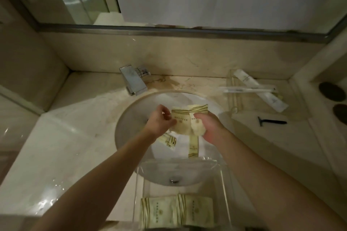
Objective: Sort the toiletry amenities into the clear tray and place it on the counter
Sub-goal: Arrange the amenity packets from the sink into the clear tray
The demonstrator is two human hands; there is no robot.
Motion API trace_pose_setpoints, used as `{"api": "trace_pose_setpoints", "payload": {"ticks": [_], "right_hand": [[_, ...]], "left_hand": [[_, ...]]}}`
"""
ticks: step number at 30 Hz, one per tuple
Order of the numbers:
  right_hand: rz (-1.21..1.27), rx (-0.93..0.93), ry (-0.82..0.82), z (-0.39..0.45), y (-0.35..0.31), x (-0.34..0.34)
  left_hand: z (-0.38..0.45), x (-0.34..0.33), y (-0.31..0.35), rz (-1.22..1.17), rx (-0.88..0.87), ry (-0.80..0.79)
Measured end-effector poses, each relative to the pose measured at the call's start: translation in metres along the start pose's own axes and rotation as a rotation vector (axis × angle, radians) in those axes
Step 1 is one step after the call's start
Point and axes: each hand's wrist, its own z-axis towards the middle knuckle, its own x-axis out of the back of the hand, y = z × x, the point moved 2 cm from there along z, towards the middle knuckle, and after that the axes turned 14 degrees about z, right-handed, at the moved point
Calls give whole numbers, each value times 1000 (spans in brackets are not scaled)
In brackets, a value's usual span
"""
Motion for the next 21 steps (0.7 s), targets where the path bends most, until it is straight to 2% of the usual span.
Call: {"api": "trace_pose_setpoints", "payload": {"ticks": [2,5,8,13,17,21], "right_hand": [[-38,17,-39,-13,-1,-2],[-189,52,-82,-26,0,-3],[-308,60,-137,-37,2,-4],[-476,33,-281,-55,13,-2],[-608,64,-364,-66,20,11],[-870,19,-411,-75,32,27]], "left_hand": [[-11,-1,1,-82,38,-56],[-23,-4,0,-79,16,-157],[-32,-4,0,-21,11,-122],[-53,5,-3,248,23,-1],[-75,13,-23,329,32,-117],[-100,13,-41,619,-35,-183]]}}
